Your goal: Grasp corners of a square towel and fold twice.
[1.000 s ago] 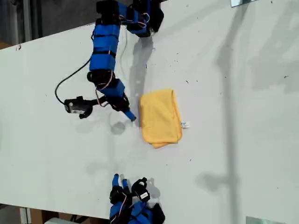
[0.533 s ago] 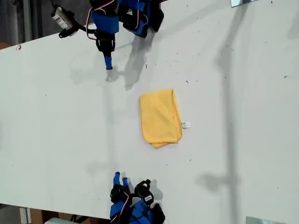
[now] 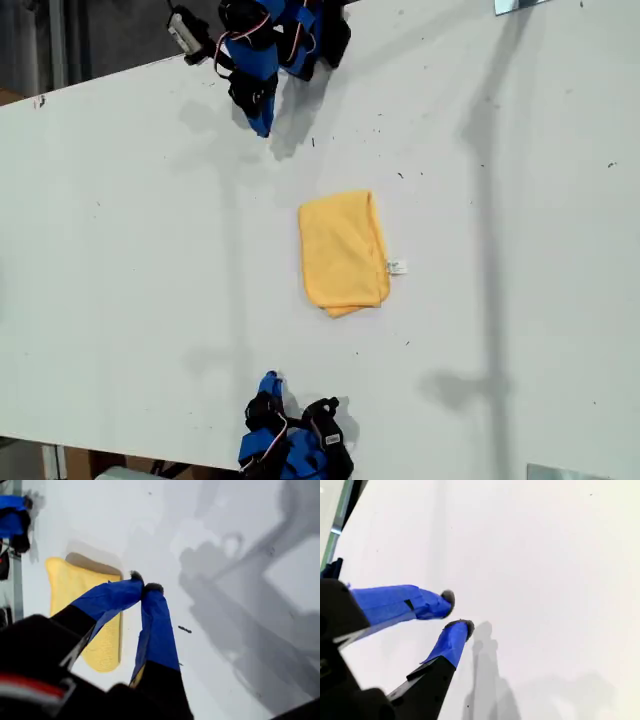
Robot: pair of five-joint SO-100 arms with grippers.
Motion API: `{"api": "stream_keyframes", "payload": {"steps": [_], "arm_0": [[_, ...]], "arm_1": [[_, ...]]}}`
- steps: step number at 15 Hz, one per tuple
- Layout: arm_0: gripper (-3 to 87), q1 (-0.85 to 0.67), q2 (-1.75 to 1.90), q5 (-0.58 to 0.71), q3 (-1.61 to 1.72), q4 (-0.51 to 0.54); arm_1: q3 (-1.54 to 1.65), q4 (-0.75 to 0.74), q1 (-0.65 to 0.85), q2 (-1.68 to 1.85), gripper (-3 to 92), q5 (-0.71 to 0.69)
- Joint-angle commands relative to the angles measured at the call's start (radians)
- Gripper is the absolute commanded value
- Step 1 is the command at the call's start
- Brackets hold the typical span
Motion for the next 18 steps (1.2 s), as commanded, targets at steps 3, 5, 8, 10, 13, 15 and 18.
{"api": "stream_keyframes", "payload": {"steps": [3,5,8,10,13,15,18], "arm_0": [[-0.1,-0.028,0.003,0.126,0.008,0.011],[-0.1,0.055,0.003,0.267,0.014,-0.009],[-0.1,0.031,0.003,0.499,0.008,-0.048],[-0.1,0.028,0.003,0.288,0.017,-0.009],[-0.1,0.028,0.002,0.265,0.017,-0.006],[-0.1,0.029,0.002,0.265,0.017,-0.006],[-0.1,0.029,0.002,0.265,0.017,-0.006]], "arm_1": [[0.014,0.003,-0.124,-0.006,4.5,0.313],[-0.008,0.008,-0.118,-0.006,4.5,0.296],[-0.041,0.075,-0.06,-0.006,4.7,0.249],[-0.041,0.112,0.012,-0.006,4.7,-0.006],[-0.046,0.127,0.046,-0.006,4.7,-0.14],[-0.046,0.127,0.043,-0.006,4.7,-0.14],[-0.046,0.127,0.035,-0.006,4.7,-0.14]]}}
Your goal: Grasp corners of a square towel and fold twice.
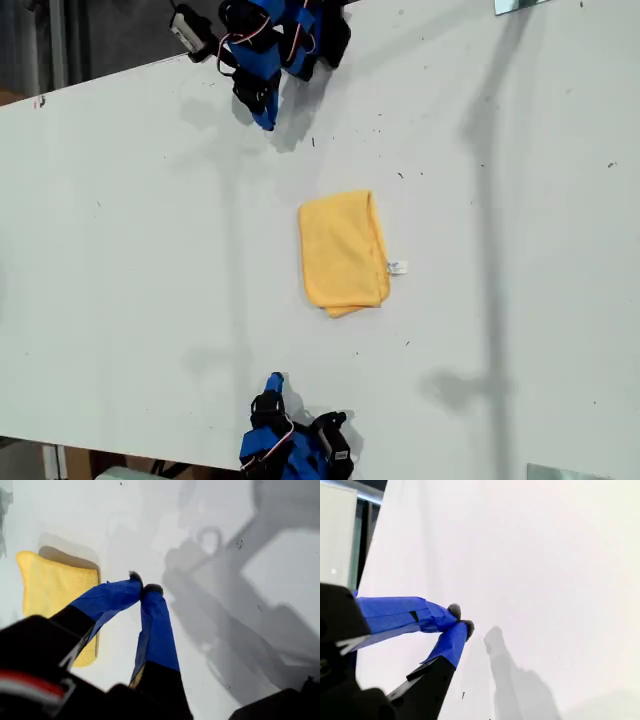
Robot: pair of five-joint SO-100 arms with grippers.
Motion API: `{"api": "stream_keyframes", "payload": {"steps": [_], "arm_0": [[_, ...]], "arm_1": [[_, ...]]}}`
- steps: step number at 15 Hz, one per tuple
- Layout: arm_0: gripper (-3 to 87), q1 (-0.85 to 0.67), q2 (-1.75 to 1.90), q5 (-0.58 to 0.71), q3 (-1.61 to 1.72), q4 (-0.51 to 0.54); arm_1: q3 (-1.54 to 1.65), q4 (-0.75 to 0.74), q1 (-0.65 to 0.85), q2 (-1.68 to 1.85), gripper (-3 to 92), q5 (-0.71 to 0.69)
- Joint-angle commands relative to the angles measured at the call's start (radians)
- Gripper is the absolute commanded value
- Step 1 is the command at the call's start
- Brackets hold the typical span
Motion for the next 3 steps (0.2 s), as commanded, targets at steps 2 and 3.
{"api": "stream_keyframes", "payload": {"steps": [2,3], "arm_0": [[-0.1,-0.003,0.002,-0.008,0.005,0.008],[-0.1,-0.003,0.002,-0.008,0.005,0.008]], "arm_1": [[-0.064,0.011,-0.005,-0.006,4.7,-0.015],[-0.064,0.011,-0.005,-0.006,4.7,-0.015]]}}
